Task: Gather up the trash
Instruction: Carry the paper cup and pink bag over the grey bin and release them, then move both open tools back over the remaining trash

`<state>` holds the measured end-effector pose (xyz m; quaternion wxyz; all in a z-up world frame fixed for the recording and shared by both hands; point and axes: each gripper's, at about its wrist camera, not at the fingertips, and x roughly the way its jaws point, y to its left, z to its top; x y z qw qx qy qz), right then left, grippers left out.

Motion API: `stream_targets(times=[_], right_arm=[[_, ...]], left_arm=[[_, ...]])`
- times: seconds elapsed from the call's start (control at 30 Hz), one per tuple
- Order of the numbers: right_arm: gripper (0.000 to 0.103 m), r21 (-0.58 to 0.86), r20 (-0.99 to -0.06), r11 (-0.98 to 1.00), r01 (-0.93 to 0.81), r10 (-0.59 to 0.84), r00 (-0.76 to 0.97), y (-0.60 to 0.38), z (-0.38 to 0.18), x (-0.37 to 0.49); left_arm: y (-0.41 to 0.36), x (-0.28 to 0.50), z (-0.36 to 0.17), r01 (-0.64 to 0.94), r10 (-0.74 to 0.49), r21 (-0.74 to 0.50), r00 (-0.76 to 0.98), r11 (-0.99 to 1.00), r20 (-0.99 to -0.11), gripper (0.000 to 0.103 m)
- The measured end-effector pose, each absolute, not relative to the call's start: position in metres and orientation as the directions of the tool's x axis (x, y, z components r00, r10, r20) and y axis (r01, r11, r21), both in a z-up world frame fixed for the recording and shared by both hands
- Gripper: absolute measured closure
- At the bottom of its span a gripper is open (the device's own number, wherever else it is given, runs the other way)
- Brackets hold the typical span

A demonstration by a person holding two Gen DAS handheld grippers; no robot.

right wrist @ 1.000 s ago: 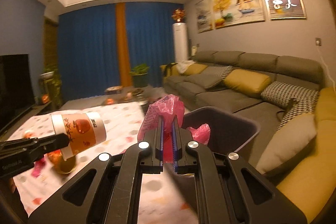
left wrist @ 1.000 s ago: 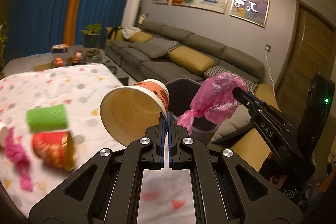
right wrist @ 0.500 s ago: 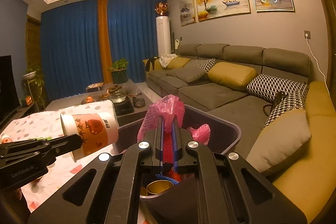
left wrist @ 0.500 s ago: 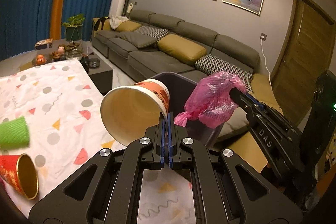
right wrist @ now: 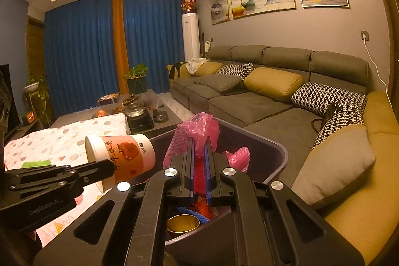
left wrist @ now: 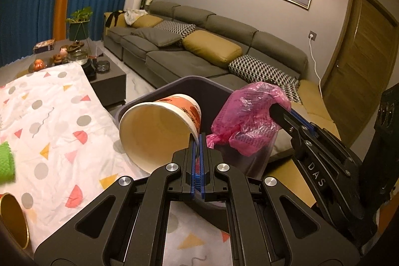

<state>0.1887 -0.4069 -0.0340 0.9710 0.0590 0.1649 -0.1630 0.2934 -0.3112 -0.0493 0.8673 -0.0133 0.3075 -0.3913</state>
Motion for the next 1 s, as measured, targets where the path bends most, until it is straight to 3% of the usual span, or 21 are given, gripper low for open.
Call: stream_targets(times=[0.3, 0.5, 0.6, 0.73, 0.8, 0.83, 1.0], right_arm=[[0.094, 0.068, -0.345, 0.945, 0.32, -0.278, 0.896, -0.408, -0.039, 0.195], [0.075, 0.077, -0.335, 0.938, 0.337, -0.295, 0.895, -0.413, -0.037, 0.193], [0.07, 0.08, -0.329, 0.934, 0.349, -0.306, 0.894, -0.415, -0.036, 0.188], [0.06, 0.082, -0.327, 0.926, 0.368, -0.323, 0.888, -0.418, -0.034, 0.178], [0.057, 0.08, -0.325, 0.925, 0.372, -0.329, 0.887, -0.415, -0.033, 0.171], [0.05, 0.078, -0.325, 0.924, 0.375, -0.332, 0.886, -0.413, -0.032, 0.167], [0.031, 0.079, -0.305, 0.928, 0.365, -0.326, 0.895, -0.394, -0.029, 0.148]], left_arm=[[-0.321, 0.298, -0.051, 0.684, -0.715, -0.297, 0.473, 0.666, -0.515, 0.101], [-0.325, 0.302, -0.054, 0.688, -0.73, -0.323, 0.446, 0.65, -0.518, 0.1], [-0.325, 0.302, -0.056, 0.689, -0.732, -0.33, 0.435, 0.645, -0.524, 0.089], [-0.313, 0.297, -0.055, 0.664, -0.709, -0.314, 0.48, 0.678, -0.516, 0.046], [-0.3, 0.291, -0.052, 0.635, -0.691, -0.311, 0.525, 0.707, -0.498, 0.034], [-0.293, 0.287, -0.05, 0.621, -0.682, -0.312, 0.544, 0.719, -0.489, 0.026], [-0.252, 0.267, -0.046, 0.53, -0.609, -0.308, 0.625, 0.79, -0.488, 0.016]])
